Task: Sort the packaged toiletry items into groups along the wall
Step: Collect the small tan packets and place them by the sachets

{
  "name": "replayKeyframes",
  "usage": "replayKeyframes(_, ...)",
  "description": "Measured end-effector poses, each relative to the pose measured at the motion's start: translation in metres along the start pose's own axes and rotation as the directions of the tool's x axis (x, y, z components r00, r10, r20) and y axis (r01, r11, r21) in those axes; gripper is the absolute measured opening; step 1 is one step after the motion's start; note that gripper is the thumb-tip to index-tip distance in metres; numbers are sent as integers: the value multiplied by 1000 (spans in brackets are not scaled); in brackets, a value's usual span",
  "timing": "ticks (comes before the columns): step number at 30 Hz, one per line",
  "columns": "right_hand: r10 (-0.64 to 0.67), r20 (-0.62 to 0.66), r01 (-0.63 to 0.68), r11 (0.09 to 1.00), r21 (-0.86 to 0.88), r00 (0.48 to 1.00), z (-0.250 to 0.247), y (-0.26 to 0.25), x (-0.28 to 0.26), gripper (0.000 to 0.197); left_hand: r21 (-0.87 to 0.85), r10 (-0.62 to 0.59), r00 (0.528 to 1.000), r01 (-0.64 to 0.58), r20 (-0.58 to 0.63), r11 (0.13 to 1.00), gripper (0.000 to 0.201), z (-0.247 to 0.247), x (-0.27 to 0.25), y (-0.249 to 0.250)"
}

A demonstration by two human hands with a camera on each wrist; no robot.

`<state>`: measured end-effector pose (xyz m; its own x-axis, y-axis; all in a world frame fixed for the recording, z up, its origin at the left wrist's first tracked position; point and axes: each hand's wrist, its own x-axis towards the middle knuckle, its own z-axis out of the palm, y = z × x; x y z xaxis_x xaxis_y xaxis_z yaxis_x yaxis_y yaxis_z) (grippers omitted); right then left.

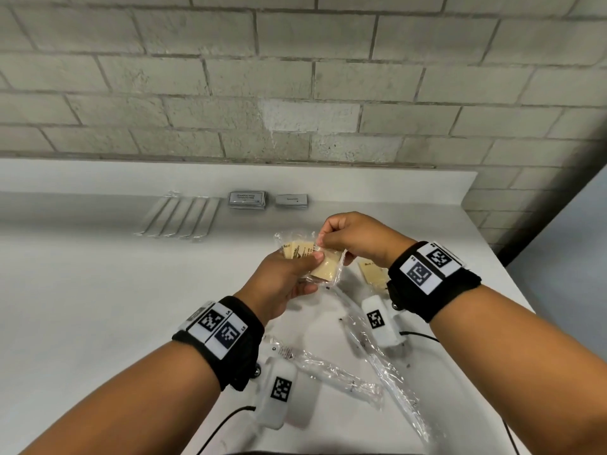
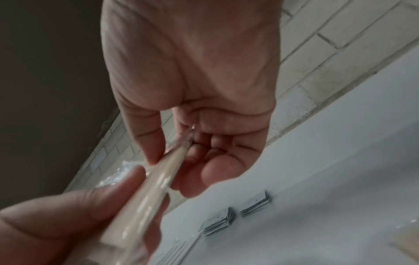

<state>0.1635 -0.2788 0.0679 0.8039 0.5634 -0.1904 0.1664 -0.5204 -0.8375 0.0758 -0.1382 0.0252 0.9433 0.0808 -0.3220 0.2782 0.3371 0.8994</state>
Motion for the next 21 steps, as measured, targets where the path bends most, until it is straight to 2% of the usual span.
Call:
replayKeyframes(5, 0, 27, 0, 1000, 21, 1000, -3, -3, -4, 12, -11, 5, 1000, -5, -23, 1000, 26, -1, -2, 0)
replayKeyframes(8, -6, 16, 5, 999, 43, 1000, -4, -2, -4, 10, -23, 5, 1000, -5, 14, 1000, 14, 1, -2, -1)
replayKeyframes(11, -21, 14, 19, 991, 131, 1000, -9, 0, -3, 3, -32, 5, 998, -3, 58, 999, 15, 2, -2, 0)
replayKeyframes(15, 19, 65, -31, 981, 194, 998, -24, 10, -4, 20, -83, 16, 999, -13, 43, 996, 22, 4, 2, -3)
replayKeyframes(17, 63, -35, -60, 994, 92, 997, -38, 21, 3, 21, -131, -14, 999, 19, 36, 991, 18, 3, 5, -5)
replayKeyframes(19, 120, -151, -134, 987, -87, 981, -55, 35, 13, 21, -182, -66, 997, 72, 40, 981, 16, -2, 7, -6)
replayKeyframes(21, 207, -139, -238, 932, -272, 968, -66, 51, 22, 20, -185, -95, 993, 106, 69, 977, 20, -8, 9, -8)
